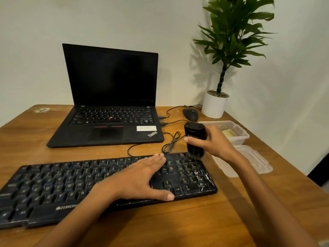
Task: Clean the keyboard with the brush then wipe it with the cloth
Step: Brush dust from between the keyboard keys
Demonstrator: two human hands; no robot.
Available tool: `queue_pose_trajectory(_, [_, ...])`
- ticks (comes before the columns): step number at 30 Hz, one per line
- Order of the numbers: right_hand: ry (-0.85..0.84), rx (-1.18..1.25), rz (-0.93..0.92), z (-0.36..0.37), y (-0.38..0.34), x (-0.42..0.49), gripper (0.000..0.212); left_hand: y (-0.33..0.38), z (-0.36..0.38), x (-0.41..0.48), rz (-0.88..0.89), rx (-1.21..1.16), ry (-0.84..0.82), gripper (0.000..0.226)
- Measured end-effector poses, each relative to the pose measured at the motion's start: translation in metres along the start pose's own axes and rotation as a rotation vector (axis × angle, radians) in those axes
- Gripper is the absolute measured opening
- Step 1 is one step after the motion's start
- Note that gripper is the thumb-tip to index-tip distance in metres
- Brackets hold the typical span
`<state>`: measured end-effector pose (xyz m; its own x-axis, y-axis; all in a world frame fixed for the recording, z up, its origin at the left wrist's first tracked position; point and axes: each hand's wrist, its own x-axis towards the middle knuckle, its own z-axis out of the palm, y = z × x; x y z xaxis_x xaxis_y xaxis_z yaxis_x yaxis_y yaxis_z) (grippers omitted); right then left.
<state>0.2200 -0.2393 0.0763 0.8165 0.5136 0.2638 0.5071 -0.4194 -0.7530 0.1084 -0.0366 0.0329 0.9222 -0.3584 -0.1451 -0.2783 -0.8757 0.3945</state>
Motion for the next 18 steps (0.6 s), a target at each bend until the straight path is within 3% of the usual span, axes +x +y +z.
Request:
queue_pose_trajectory(4, [-0.103,0.263,0.009,0.002,0.002,-0.020,0.027,0.002,0.000,-0.002,-0.005,0.026,0.001,0.101])
queue_pose_trajectory(6, [-0.143,0.252,0.062,-0.004,0.007,-0.030,0.029,0.003,0.000,-0.003,-0.008,0.037,0.001,0.102])
queue_pose_trajectory(11, [-0.004,0.050,0.092,-0.028,0.010,-0.024,0.025,0.005,0.001,-0.003,-0.007,0.050,0.002,0.102])
queue_pose_trajectory(15, [-0.212,0.170,0.007,0.010,0.002,-0.024,0.042,0.004,0.001,-0.004,-0.004,0.026,0.023,0.101])
queue_pose_trajectory(18, [-0.208,0.164,0.059,-0.003,0.009,-0.032,0.053,0.003,0.002,-0.004,0.002,0.030,0.027,0.101])
